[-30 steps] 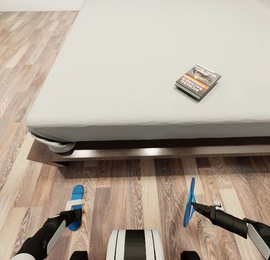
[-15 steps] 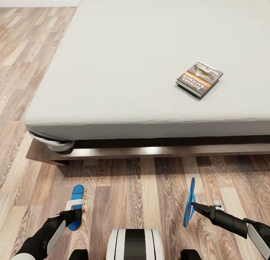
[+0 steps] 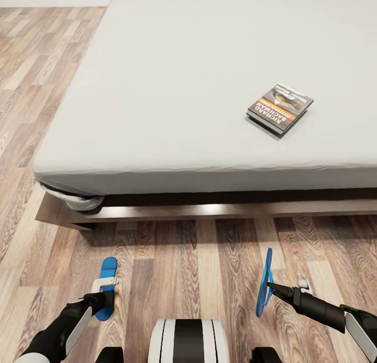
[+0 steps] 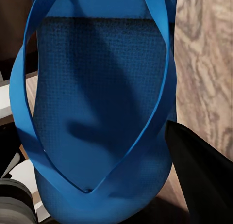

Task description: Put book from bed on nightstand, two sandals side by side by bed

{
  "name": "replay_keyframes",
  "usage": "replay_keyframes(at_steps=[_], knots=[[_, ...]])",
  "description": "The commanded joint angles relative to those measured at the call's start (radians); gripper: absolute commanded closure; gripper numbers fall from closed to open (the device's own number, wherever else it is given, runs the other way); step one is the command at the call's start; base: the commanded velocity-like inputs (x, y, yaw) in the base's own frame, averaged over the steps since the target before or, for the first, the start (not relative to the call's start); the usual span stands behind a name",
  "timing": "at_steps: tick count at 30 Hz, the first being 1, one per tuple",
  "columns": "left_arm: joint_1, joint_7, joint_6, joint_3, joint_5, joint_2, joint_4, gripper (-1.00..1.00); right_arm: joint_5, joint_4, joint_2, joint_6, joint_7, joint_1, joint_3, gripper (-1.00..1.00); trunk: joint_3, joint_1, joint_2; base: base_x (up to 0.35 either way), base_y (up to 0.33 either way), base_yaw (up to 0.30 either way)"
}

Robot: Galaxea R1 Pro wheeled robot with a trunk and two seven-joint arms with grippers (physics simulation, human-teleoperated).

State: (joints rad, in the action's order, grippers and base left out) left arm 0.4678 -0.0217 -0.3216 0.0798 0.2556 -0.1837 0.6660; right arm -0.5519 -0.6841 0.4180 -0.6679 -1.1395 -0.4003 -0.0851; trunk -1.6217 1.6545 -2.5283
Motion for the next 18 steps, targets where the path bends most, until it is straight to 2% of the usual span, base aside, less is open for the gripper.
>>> replay_keyframes(at_steps=[1, 18], knots=[[-0.001, 0.0, -0.004, 0.001, 0.008, 0.0, -0.008, 1.0, -0.005, 0.0, 0.0, -0.007, 0.0, 0.0, 0.0, 1.0, -0.001, 0.0, 0.0, 0.0, 0.0, 0.0], [-0.001, 0.0, -0.005, 0.002, 0.008, 0.0, -0.009, 1.0, -0.005, 0.0, 0.001, -0.007, 0.0, 0.0, 0.0, 1.0, 0.003, 0.0, 0.0, 0.0, 0.0, 0.0]])
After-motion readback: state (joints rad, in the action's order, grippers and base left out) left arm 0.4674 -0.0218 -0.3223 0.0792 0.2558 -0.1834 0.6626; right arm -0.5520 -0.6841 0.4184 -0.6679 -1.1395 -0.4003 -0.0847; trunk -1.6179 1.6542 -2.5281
